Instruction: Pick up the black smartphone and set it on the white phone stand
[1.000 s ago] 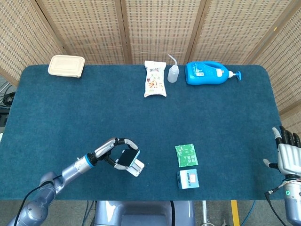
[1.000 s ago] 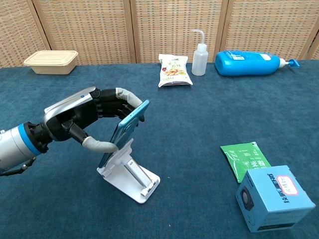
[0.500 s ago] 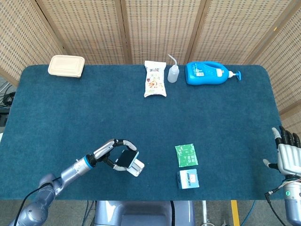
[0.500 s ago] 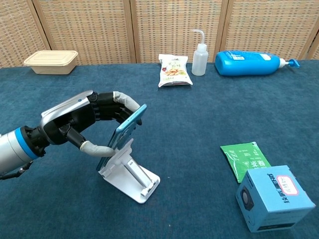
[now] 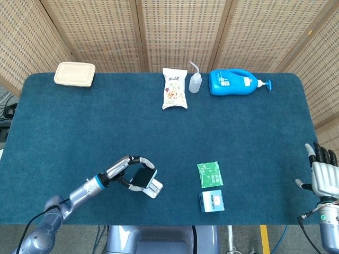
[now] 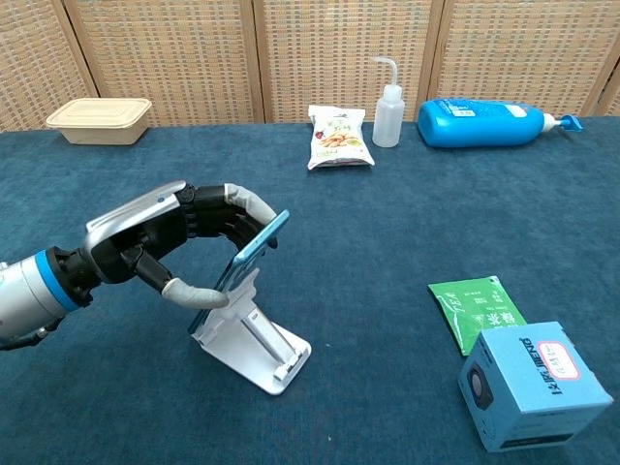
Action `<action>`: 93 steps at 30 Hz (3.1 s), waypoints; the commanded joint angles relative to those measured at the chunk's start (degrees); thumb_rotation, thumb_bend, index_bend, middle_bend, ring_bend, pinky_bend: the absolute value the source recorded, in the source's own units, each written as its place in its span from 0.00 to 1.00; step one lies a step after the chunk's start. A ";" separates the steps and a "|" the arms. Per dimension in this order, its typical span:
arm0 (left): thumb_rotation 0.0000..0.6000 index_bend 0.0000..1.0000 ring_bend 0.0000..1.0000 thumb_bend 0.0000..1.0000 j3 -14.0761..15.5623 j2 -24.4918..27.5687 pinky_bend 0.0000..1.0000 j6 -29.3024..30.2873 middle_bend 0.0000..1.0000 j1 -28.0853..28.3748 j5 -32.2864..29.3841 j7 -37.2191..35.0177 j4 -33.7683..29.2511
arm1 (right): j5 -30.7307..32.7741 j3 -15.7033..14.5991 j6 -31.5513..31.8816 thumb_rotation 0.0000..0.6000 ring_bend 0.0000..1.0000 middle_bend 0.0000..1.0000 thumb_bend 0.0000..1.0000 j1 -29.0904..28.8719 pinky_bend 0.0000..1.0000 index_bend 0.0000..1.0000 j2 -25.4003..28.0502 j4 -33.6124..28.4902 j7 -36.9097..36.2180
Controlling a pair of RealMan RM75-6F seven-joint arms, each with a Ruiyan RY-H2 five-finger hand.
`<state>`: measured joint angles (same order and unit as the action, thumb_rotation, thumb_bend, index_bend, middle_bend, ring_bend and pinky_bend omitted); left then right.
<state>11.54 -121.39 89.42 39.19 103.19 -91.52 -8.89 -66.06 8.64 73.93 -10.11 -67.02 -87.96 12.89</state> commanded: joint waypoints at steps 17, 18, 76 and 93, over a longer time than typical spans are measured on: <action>1.00 0.29 0.23 0.13 0.59 -1.07 0.39 1.83 0.22 -1.26 -0.38 0.95 0.97 | 0.12 -0.03 -0.12 1.00 0.00 0.00 0.13 -0.06 0.00 0.00 0.04 0.00 -0.03; 1.00 0.27 0.21 0.12 0.60 -1.06 0.39 1.75 0.20 -1.22 -0.41 0.85 0.97 | 0.13 -0.02 -0.12 1.00 0.00 0.00 0.13 -0.06 0.00 0.00 0.04 0.02 -0.06; 1.00 0.00 0.00 0.16 -2.32 50.65 0.00 0.54 0.00 -3.46 -12.60 53.32 -72.43 | -10.98 -3.65 3.19 1.00 0.00 0.00 0.13 2.61 0.00 0.00 6.27 -6.87 -9.61; 1.00 0.00 0.00 0.13 -2.30 55.98 0.00 6.38 0.00 -22.18 -25.28 87.70 -89.40 | -11.93 -2.91 6.80 1.00 0.00 0.00 0.13 3.63 0.00 0.00 4.84 -4.48 -8.86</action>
